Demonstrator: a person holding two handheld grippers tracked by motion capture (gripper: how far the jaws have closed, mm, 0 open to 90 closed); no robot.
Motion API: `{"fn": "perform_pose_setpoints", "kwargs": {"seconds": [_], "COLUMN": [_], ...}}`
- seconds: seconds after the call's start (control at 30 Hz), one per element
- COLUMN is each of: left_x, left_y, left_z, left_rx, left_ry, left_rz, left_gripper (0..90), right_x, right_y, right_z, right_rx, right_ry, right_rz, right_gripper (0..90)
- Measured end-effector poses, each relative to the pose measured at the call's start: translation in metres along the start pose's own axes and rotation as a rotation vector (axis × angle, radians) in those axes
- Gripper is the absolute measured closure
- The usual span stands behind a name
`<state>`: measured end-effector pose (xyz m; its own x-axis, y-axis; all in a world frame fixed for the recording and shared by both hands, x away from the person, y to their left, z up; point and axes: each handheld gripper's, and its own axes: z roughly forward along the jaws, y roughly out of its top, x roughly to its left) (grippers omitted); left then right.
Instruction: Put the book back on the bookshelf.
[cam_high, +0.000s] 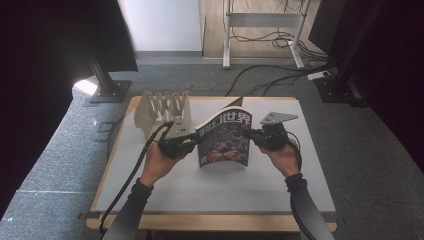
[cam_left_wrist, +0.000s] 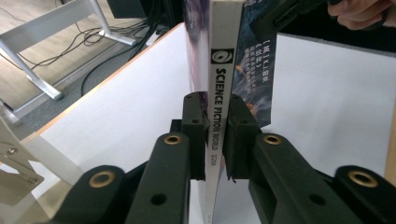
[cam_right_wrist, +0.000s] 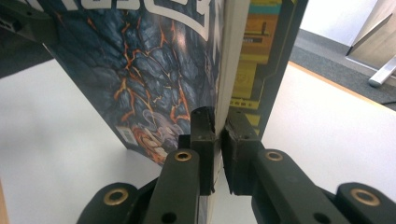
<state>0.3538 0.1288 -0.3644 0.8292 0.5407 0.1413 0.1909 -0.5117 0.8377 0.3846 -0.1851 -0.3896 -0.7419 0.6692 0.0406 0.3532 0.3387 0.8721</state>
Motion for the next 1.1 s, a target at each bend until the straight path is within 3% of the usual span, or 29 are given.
{"fn": "perform_pose_setpoints", "kwargs": {"seconds": [0.17, 0.3, 0.4, 0.5, 0.63, 0.83, 1.1], "left_x": [0.000, 0.006, 0.012, 0.016, 0.016, 0.017, 0.025], "left_y": [0.011, 0.017, 0.016, 0.016, 0.016, 0.016, 0.017], "left_z": [0.012, 0.024, 0.030, 0.030, 0.029, 0.024, 0.010], "left_rx": [0.008, 0.019, 0.021, 0.020, 0.016, 0.015, 0.024], "left_ry": [-0.034, -0.027, -0.022, -0.023, -0.020, -0.042, -0.053], "left_rz": [-0.007, -0.030, -0.054, -0.074, -0.062, -0.072, -0.103], "left_gripper": [66.4, 63.7, 66.5, 80.8, 82.2, 82.4, 82.6], "right_x": [-0.002, -0.002, -0.002, -0.003, -0.004, -0.008, -0.014], "right_y": [-0.005, -0.006, -0.007, -0.008, -0.012, -0.027, -0.057], "right_z": [-0.003, -0.005, -0.005, -0.005, -0.006, -0.010, -0.008], "right_rx": [0.006, 0.005, 0.000, -0.008, -0.024, 0.006, 0.055], "right_ry": [0.011, 0.020, 0.022, 0.025, 0.021, -0.053, -0.101], "right_rz": [0.003, 0.001, 0.000, 0.010, 0.020, 0.025, 0.056], "right_gripper": [81.5, 81.2, 80.9, 80.3, 77.8, 57.7, 34.2]}}
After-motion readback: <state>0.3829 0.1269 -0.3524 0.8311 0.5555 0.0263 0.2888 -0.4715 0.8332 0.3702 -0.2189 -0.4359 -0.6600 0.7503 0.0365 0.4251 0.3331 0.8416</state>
